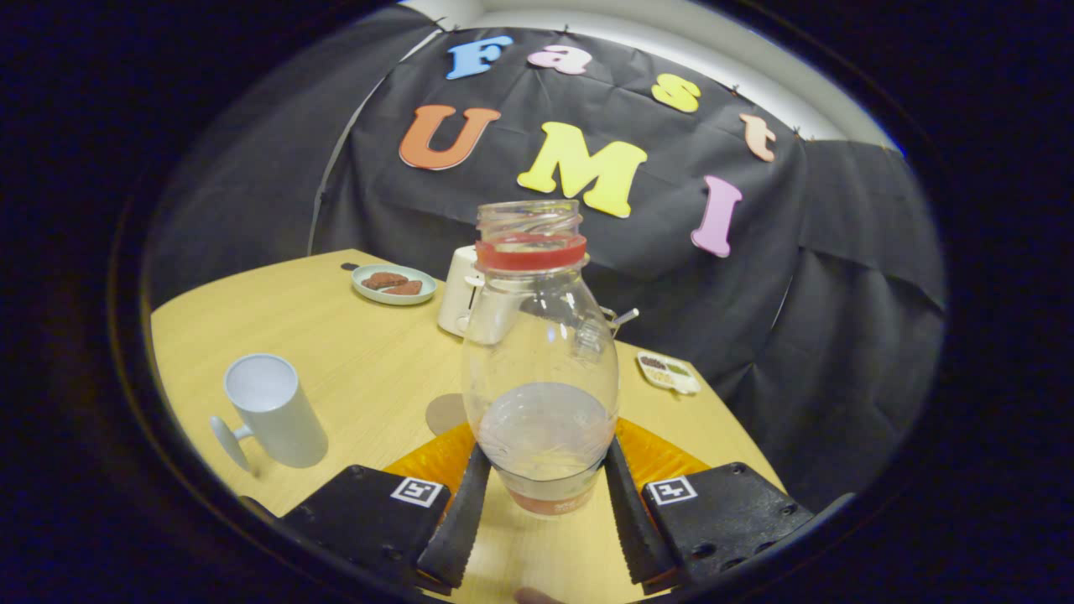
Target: Take the bottle from table, then pour the juice into the cup, finally place the bottle on the coaster
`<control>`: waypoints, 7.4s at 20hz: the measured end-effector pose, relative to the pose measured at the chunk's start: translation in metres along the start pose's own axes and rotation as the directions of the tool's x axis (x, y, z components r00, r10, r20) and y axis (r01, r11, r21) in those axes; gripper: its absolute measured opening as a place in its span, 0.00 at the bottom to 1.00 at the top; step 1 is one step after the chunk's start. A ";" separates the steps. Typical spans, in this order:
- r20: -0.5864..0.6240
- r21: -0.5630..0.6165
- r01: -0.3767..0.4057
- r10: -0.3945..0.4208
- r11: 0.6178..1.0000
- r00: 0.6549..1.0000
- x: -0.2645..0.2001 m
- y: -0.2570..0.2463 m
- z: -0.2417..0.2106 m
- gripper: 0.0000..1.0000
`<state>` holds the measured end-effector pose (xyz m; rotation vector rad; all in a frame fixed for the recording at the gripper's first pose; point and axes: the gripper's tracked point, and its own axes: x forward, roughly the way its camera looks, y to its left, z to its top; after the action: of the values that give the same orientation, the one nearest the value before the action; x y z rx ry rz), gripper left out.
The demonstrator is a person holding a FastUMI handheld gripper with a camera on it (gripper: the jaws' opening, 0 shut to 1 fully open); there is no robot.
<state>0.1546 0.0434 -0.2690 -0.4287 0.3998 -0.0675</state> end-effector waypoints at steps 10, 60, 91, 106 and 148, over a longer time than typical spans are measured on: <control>0.166 -0.426 0.170 -0.108 0.888 0.980 0.017 0.031 0.028 0.74; 0.376 -0.891 0.379 -0.061 0.251 0.925 -0.002 0.051 0.090 0.73; 0.434 -0.893 0.435 -0.032 0.114 0.900 -0.020 0.045 0.125 0.73; 0.473 -0.881 0.473 -0.010 0.004 0.881 -0.026 0.049 0.140 0.73; 0.077 0.151 -0.348 0.339 0.925 0.937 -0.037 0.032 0.102 0.74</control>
<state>0.1602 0.1177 -0.1837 -0.1930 0.4121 0.2509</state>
